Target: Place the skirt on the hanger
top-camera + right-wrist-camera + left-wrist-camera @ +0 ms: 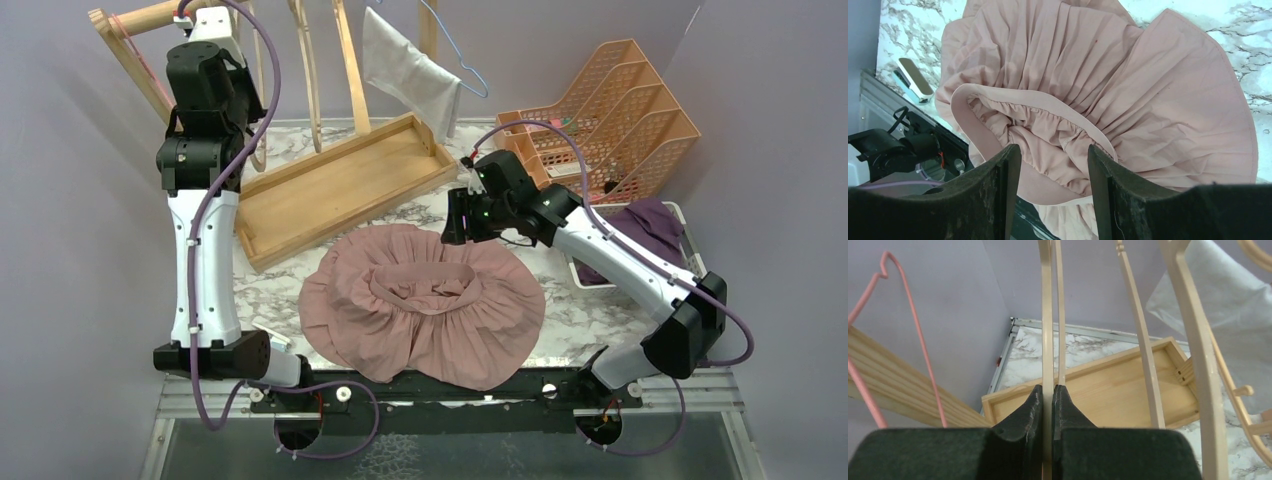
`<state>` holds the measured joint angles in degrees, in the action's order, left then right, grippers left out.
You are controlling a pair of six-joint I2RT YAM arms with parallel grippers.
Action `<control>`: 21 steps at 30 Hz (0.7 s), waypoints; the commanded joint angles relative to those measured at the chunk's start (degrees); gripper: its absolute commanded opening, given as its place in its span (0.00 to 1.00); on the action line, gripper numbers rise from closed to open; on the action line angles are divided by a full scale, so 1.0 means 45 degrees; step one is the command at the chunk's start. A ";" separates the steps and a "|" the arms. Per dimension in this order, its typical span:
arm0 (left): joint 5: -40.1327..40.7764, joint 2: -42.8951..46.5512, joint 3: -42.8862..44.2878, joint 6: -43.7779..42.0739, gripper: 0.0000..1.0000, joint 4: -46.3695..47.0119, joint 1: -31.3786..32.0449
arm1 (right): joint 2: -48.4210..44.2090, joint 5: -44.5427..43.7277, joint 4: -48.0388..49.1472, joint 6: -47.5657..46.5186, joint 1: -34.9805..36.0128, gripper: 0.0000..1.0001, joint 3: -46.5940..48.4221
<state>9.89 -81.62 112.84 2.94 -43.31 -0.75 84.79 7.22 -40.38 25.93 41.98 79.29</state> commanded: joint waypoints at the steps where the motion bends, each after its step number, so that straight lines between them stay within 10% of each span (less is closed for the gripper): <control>1: -0.0342 0.0527 0.1040 0.0206 0.00 -0.0110 -0.0036 | -0.0525 -0.0324 -0.0025 0.0252 -0.0034 0.56 -0.0131; 21: -0.1849 0.3564 0.0280 -0.0378 0.00 -0.1471 0.0519 | -0.1484 0.0580 -0.0148 -0.0772 -0.0031 0.57 0.0875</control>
<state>5.48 -67.88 111.07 2.70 -50.68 1.26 81.41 7.22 -41.32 26.44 41.98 79.79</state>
